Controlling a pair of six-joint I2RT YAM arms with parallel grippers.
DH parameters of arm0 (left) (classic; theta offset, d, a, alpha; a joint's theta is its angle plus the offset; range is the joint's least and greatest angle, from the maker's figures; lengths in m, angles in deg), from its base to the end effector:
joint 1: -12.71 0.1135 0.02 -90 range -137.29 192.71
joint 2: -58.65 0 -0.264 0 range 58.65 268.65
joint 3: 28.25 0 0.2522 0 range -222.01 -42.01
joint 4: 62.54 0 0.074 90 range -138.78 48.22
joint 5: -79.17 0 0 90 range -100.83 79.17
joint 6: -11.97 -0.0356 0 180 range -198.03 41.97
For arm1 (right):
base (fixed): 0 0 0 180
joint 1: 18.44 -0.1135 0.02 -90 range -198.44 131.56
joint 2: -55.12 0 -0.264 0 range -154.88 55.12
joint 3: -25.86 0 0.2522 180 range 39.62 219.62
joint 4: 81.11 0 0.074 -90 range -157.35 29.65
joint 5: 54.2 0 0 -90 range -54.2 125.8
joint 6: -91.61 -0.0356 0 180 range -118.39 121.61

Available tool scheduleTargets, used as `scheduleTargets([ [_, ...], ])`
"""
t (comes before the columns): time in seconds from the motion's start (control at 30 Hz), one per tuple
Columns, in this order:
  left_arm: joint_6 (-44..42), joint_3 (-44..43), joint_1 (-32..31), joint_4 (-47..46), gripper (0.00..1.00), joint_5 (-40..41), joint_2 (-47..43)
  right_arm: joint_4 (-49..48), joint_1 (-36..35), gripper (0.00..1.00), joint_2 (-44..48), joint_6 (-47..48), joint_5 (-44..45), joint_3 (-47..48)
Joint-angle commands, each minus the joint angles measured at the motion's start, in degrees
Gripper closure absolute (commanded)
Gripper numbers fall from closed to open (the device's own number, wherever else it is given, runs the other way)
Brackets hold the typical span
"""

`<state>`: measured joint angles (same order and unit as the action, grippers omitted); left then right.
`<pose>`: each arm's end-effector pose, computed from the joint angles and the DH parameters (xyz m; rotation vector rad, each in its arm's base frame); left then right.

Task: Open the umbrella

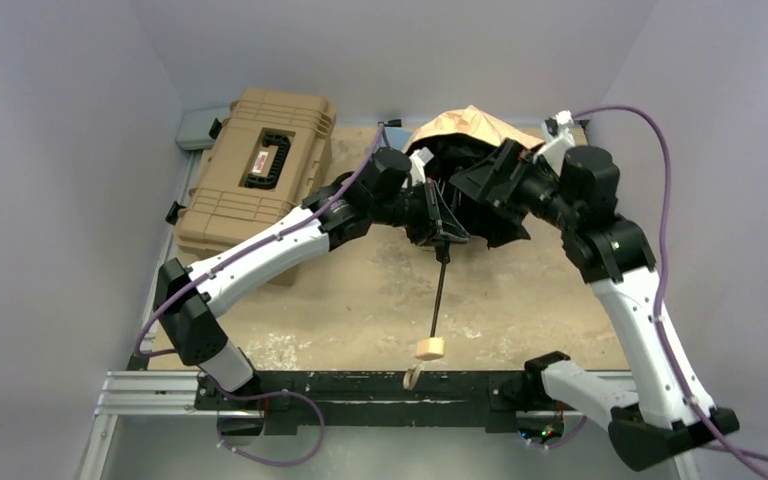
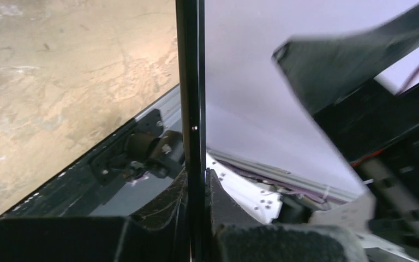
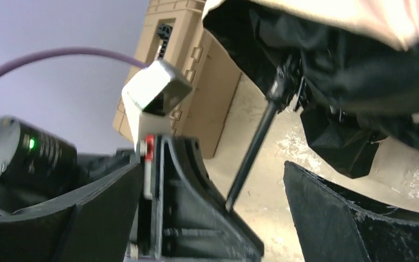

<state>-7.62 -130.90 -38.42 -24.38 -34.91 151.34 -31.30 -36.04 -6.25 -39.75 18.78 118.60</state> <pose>0.2238 -0.3008 0.3705 -0.1039 2.5148 -1.5640 0.1983 0.0738 0.4423 0.1996 1.9905 0.9645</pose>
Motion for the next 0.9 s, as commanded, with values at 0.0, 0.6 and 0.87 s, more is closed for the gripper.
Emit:
scheduleTargets([
  [0.0,8.00,1.41,1.25,-17.81,1.00,-3.59,-4.85,-5.66,0.05,0.01,9.77,-3.55,1.49,-8.47],
  [0.6,36.09,8.31,9.02,-70.79,1.00,-0.66,-2.81,-4.36,0.14,0.17,9.23,-0.94,9.31,0.55],
  [0.87,47.11,25.13,0.49,-81.04,1.00,1.41,2.76,5.15,0.07,0.19,12.71,-2.97,12.88,-4.69],
])
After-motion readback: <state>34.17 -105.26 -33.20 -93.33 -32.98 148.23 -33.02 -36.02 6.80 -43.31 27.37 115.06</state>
